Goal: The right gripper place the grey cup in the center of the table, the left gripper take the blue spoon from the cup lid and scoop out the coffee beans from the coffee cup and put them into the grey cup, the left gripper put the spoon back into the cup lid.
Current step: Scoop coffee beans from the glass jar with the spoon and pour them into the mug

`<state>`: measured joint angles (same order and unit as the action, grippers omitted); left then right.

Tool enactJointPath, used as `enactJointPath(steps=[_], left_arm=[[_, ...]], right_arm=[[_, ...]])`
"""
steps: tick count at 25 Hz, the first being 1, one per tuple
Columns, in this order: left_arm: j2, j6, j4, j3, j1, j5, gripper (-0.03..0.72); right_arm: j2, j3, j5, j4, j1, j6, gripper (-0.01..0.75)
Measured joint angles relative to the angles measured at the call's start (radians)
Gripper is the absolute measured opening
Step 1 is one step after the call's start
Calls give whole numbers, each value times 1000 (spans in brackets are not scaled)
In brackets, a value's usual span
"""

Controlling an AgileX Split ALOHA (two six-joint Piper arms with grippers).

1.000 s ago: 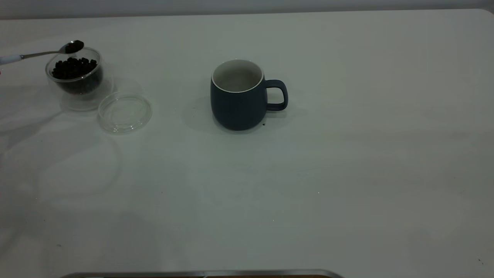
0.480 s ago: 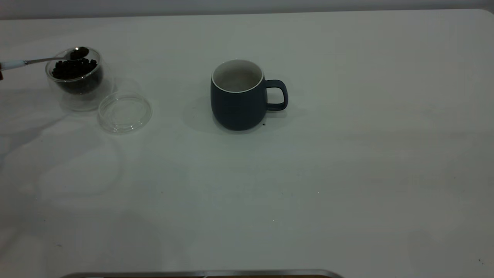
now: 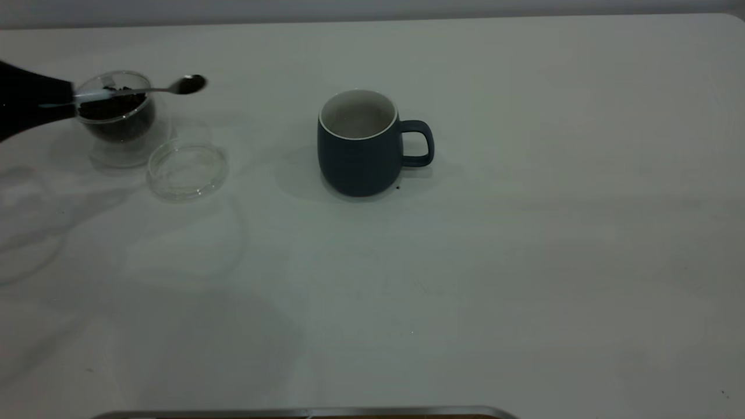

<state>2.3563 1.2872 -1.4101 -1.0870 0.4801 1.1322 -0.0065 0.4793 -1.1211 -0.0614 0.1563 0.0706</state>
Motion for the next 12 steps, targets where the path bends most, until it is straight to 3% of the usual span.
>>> enactJointPath(steps=[12], left_arm=[[0,-1,-66,0,-180,1,134]], right_arm=[[0,0,0,0,0,0,503]])
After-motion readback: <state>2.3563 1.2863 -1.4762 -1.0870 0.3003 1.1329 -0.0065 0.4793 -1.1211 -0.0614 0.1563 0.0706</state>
